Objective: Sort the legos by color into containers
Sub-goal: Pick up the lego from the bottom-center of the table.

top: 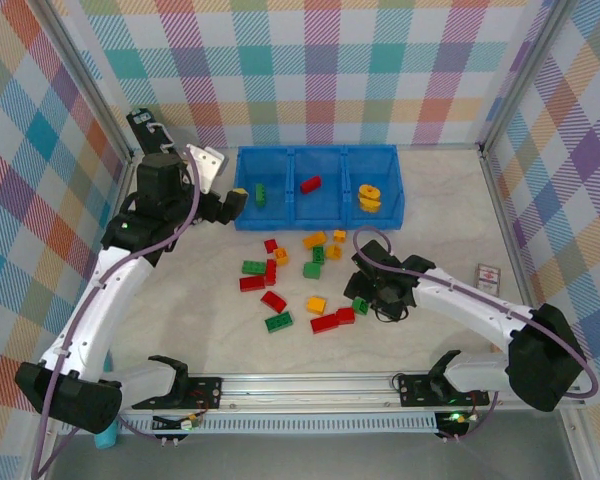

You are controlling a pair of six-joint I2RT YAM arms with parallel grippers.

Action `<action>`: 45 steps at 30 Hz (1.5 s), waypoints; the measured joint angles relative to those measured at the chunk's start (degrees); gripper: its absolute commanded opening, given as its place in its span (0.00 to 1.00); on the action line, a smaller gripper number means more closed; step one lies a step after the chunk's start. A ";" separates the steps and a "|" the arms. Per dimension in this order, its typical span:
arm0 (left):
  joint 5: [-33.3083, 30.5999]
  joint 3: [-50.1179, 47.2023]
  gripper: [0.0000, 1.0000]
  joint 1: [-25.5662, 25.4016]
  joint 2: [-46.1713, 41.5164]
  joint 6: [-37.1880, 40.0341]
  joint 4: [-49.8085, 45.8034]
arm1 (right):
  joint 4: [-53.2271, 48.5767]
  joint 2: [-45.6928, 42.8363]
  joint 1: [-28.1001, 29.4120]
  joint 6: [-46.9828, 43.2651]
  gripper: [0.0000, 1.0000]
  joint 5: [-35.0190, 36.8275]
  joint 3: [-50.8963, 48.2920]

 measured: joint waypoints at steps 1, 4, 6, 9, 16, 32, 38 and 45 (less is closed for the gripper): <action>0.00 0.00 1.00 0.00 -0.09 0.00 0.00 | 0.74 0.35 0.00 0.26 0.87 -0.28 -0.15; 0.00 0.00 1.00 0.00 -0.22 0.00 0.00 | 2.78 2.21 0.00 0.90 0.87 -1.16 -0.44; 0.00 0.00 1.00 0.00 -0.22 0.00 -0.02 | 3.87 4.15 -0.02 1.03 0.86 -1.90 -0.48; 0.00 0.00 1.00 0.00 -0.20 0.00 -0.04 | 5.05 6.91 -0.20 0.76 0.86 -2.86 -0.48; -0.04 0.00 1.00 0.00 -0.17 0.20 -0.04 | 5.64 11.32 -1.81 -0.55 0.79 -5.40 -0.35; -0.79 0.04 1.00 0.00 1.95 0.46 -0.07 | 0.81 17.70 -4.44 -4.28 0.46 -8.17 2.80; -1.38 1.29 1.00 0.00 3.80 1.66 -0.72 | -0.70 19.80 -6.14 -9.20 0.39 -8.20 8.07; -3.37 2.91 1.00 0.00 3.87 3.32 -1.53 | -4.20 21.73 -10.12 -20.96 0.38 -5.22 28.37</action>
